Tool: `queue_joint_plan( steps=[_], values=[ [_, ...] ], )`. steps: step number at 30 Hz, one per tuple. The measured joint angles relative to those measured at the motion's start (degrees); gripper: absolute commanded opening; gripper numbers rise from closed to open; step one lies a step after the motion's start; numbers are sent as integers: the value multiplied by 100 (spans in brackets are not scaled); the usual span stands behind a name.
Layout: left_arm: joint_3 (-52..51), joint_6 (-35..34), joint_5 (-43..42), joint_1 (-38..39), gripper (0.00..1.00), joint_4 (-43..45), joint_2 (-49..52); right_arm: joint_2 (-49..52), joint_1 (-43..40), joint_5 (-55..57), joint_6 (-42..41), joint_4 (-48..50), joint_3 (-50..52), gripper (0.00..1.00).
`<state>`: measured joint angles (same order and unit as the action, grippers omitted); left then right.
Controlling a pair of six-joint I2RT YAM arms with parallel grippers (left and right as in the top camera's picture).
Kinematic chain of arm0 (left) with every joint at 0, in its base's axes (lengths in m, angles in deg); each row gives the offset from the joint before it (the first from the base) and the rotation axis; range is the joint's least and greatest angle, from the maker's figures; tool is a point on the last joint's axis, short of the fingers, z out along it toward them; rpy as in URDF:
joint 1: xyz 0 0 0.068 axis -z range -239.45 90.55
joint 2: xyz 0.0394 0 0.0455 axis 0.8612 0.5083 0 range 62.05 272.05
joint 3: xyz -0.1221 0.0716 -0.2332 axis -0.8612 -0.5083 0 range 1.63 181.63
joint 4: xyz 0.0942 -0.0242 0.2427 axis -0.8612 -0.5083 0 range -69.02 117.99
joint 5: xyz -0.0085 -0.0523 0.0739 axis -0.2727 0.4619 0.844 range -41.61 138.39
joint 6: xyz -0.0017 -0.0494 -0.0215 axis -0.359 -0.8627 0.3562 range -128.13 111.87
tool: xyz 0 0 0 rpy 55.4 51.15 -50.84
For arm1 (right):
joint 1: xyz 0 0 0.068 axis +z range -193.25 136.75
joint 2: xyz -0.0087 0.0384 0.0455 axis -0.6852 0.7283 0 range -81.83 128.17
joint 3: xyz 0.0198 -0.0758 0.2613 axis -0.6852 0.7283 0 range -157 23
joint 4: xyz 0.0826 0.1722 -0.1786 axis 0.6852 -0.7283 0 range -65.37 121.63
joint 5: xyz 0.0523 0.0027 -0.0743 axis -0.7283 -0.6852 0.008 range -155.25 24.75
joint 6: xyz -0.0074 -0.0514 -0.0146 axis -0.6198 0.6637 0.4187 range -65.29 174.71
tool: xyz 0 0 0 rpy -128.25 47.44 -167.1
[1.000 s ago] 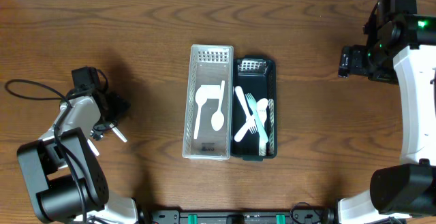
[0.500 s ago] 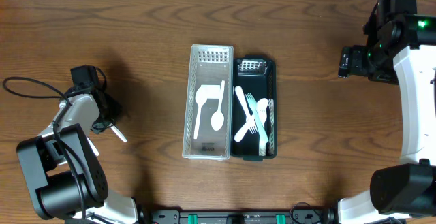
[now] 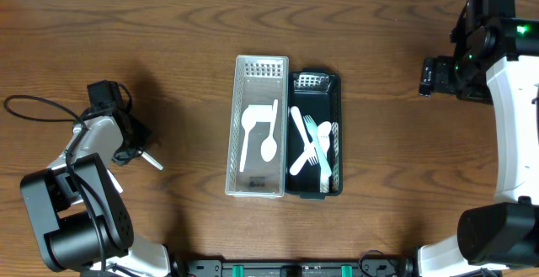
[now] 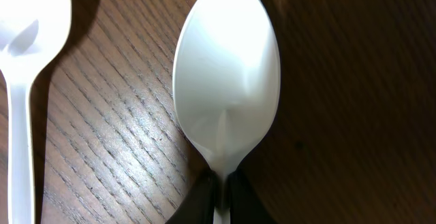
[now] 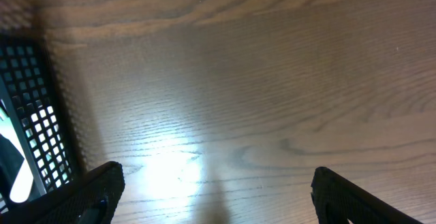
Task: Pack container
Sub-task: 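Move the left gripper to the third white spoon and grasp it, then carry the spoon into the clear basket and release it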
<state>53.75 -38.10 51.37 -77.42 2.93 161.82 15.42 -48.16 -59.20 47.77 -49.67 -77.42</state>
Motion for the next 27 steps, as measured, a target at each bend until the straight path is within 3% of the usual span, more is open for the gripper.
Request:
queue_joint_plan(
  steps=[6, 13, 20, 27],
  values=[
    [24, 83, -28, 2, 6, -74, -33, 0, 2, 0, 0, 48, 0, 92],
    [699, 455, -245, 415, 6, -1274, -551, 0, 0, 0, 0, 168, 0, 92],
    [1532, 535, -308, 1906, 6, -1458, -2009, 0, 2, 2, 0, 295, 0, 92],
    [1541, 581, -323, 3630, 6, -1499, -2247, 0, 0, 2, 0, 389, 0, 92]
  ],
)
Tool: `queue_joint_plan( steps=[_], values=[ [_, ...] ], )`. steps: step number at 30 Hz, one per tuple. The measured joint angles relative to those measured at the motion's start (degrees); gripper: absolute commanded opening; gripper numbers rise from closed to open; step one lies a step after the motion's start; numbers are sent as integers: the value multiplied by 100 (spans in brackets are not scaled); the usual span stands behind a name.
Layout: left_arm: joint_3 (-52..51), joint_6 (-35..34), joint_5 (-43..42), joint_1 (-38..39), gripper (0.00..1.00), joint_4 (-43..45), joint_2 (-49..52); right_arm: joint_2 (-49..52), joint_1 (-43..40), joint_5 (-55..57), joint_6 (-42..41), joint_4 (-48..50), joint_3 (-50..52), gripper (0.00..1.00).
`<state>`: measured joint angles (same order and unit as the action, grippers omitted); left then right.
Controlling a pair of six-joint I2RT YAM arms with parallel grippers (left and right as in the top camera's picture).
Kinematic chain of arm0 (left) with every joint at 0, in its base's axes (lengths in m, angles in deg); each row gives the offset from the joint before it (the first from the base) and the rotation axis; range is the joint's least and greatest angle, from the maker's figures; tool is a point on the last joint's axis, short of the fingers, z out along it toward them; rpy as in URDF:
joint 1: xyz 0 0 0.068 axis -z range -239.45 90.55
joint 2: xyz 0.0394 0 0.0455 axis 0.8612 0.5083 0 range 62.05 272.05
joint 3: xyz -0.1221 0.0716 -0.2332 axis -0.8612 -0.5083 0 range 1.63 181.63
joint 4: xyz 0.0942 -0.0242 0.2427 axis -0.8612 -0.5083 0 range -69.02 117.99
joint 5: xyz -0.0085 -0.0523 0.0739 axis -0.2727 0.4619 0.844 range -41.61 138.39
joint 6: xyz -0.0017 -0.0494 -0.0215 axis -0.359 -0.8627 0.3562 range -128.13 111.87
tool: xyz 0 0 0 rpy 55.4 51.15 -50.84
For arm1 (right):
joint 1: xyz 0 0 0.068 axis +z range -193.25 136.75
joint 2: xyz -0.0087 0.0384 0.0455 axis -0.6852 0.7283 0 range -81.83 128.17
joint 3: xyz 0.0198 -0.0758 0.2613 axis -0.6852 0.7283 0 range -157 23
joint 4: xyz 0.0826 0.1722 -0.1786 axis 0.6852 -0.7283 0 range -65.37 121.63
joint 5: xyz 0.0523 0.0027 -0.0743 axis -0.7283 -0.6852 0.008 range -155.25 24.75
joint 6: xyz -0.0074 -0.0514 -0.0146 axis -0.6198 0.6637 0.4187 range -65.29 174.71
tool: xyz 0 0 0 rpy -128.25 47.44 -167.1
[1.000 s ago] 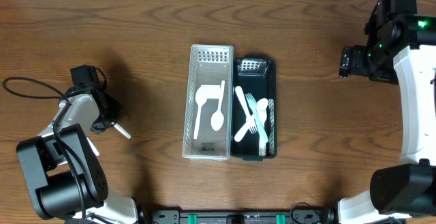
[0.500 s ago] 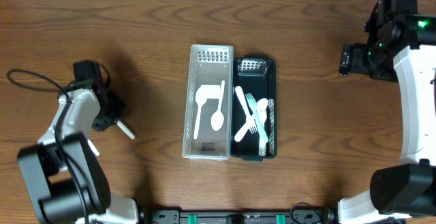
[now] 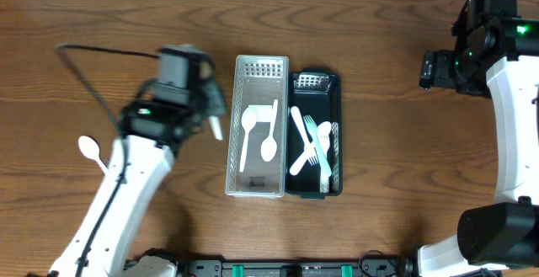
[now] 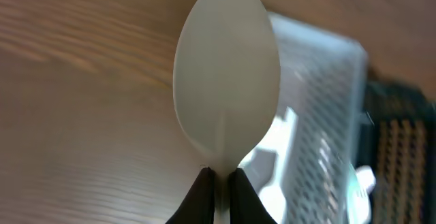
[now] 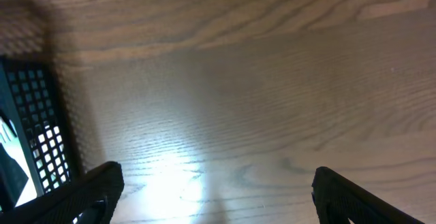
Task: Pack container
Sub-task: 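Carry the spoon into the clear basket and release it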
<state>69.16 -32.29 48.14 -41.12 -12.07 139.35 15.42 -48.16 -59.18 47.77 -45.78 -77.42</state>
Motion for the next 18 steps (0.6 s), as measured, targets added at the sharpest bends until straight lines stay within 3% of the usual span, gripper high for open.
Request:
queue_joint_plan(
  steps=[6, 12, 14, 18],
  values=[
    [0, 2, -39, 1045, 6, -7, 634, 0, 0, 0, 0, 70, 0, 92],
    [0, 2, -63, 1320, 6, 2, 1637, 0, 0, 0, 0, 79, 0, 92],
    [0, 13, -63, 1305, 32, 2, 1934, 0, 0, 0, 0, 81, 0, 92],
    [-7, 129, -66, 1239, 59, 2, 2179, 0, 0, 0, 0, 81, 0, 92]
  ],
)
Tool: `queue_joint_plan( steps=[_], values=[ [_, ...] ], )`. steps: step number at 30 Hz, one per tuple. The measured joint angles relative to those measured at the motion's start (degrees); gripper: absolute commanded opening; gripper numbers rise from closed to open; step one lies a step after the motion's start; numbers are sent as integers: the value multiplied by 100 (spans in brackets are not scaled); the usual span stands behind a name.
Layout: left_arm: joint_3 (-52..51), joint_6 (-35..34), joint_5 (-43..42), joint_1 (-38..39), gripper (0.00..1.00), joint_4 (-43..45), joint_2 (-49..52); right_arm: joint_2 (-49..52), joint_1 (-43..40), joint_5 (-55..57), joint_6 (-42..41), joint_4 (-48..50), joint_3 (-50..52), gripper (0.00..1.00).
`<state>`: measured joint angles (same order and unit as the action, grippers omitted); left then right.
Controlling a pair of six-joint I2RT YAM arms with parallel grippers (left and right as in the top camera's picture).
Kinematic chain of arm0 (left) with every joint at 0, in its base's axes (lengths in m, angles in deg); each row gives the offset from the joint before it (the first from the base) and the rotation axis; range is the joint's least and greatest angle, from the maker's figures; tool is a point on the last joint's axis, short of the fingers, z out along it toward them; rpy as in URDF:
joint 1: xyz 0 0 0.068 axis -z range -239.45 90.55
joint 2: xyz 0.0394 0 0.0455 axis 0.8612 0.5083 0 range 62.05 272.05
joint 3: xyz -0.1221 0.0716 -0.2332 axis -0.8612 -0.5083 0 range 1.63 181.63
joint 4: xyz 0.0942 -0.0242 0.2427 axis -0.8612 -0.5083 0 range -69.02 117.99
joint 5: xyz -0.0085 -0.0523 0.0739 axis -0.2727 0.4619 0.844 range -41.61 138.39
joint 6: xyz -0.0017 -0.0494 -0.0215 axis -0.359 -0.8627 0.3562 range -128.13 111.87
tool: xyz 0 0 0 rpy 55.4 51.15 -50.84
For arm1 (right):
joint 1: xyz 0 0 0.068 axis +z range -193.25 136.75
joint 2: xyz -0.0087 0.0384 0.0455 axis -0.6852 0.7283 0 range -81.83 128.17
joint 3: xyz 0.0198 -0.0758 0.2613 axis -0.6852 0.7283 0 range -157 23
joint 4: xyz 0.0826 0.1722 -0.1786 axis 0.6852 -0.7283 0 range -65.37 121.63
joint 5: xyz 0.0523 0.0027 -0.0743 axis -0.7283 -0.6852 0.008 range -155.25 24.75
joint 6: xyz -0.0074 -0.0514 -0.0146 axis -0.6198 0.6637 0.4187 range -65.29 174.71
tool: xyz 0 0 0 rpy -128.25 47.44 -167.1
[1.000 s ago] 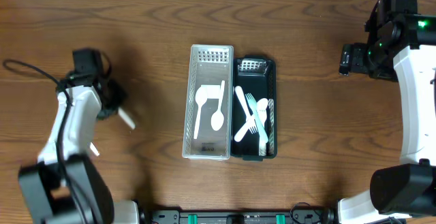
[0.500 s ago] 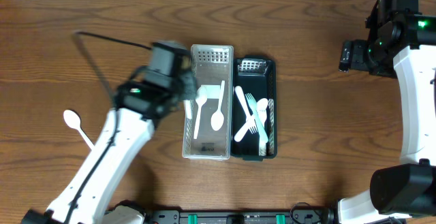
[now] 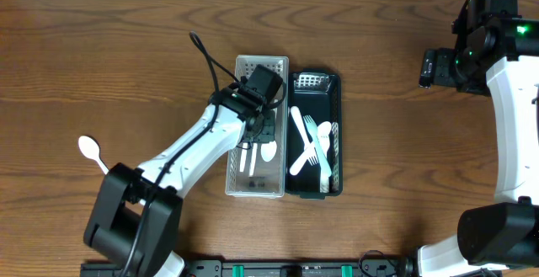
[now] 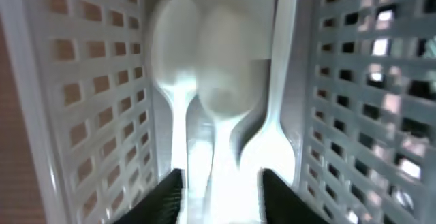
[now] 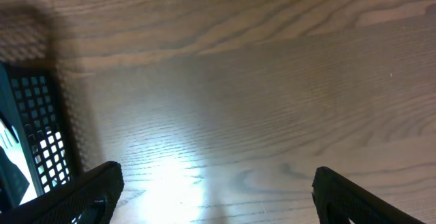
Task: Pack container
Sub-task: 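Carry the spoon into the clear basket and release it, then move the left gripper to the last white spoon and grasp it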
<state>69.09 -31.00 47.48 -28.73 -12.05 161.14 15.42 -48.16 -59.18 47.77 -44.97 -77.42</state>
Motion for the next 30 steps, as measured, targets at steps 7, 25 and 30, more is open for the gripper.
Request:
queue_joint_plan(
  steps=[7, 25, 30],
  values=[
    [337, 787, -11, -382, 67, -203, -378, 0, 2, 0, 2, 55, 0, 93],
    [791, -275, 903, -4669, 79, -1593, -1471, 0, 0, 0, 17, 55, 0, 93],
    [435, -586, 723, -5534, 79, -1506, -883, 0, 0, 0, 24, 57, 0, 92]
  ],
)
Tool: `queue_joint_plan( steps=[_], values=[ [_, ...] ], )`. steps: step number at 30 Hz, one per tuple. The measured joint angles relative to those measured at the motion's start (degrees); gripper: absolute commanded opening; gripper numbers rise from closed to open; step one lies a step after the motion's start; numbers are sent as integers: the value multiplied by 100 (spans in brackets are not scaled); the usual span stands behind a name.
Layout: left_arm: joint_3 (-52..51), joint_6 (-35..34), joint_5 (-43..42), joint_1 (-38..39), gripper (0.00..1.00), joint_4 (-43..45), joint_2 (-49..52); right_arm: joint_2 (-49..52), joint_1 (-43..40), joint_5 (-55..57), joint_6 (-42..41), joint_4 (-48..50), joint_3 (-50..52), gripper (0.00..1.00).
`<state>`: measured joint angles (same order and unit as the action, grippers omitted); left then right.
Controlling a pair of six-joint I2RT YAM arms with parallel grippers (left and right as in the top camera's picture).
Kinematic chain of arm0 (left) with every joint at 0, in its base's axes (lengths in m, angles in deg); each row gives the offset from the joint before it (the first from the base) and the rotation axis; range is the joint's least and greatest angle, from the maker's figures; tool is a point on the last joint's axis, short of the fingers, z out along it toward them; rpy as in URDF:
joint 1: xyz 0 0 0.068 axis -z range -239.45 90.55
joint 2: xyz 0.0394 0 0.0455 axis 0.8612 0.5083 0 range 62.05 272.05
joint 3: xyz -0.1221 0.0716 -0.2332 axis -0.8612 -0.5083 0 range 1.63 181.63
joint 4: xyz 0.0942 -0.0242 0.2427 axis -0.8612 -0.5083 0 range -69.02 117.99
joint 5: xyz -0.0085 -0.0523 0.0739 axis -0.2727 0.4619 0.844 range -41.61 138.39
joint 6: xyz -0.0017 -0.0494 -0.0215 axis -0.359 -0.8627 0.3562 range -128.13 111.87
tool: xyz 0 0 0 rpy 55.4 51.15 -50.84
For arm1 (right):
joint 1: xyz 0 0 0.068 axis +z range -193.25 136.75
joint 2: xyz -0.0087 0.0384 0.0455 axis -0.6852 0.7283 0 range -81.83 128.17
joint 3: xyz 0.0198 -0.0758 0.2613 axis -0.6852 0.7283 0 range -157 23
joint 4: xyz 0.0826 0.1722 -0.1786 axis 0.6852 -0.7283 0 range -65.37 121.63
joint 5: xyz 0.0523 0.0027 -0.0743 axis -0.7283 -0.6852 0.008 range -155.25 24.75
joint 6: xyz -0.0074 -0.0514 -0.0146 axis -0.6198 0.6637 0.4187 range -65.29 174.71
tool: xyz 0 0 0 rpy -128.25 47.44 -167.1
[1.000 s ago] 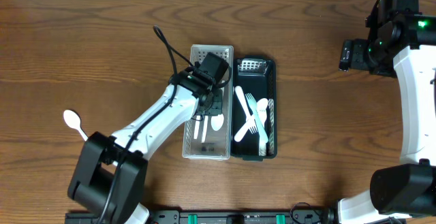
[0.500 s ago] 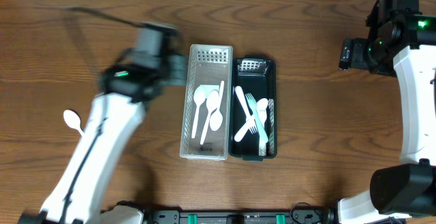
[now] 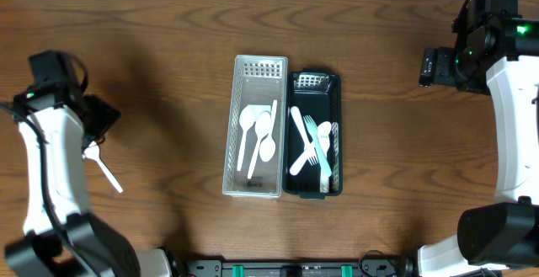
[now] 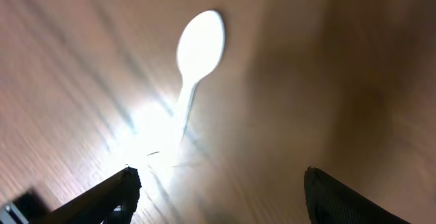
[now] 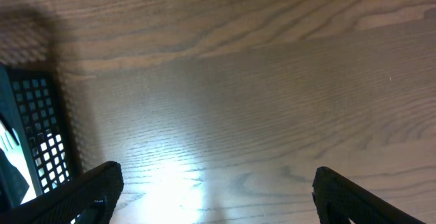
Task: Pack container
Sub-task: 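Move the left gripper to the last white spoon and grasp it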
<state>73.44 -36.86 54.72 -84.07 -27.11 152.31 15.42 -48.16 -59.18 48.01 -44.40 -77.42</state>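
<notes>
A white plastic spoon lies on the bare wood at the far left; in the left wrist view this spoon is ahead of the open fingers, untouched. My left gripper hovers open just beside it, holding nothing. The white slotted basket in the middle holds several white spoons. My right gripper hangs open and empty over bare table at the far right.
A black tray touching the basket's right side holds white forks and knives; its mesh corner shows at the left edge of the right wrist view. Wood table surrounds both containers.
My left gripper was open inside the white basket over the spoons. Now it is back at the far left of the table, open above the loose spoon. The right arm has not moved.
At the far left my left gripper was shut on a spoon's handle, a second spoon beside it. It then held that spoon near the basket, then stood open in the basket with the spoon lying there. Now it is over the second spoon.
</notes>
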Motion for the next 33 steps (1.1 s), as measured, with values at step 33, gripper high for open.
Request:
queue_joint_plan(
  steps=[33],
  values=[
    [-221, 1517, -898, -857, 73, 1073, 2105, 0, 0, 0, -4, -90, 0, 93]
  ],
)
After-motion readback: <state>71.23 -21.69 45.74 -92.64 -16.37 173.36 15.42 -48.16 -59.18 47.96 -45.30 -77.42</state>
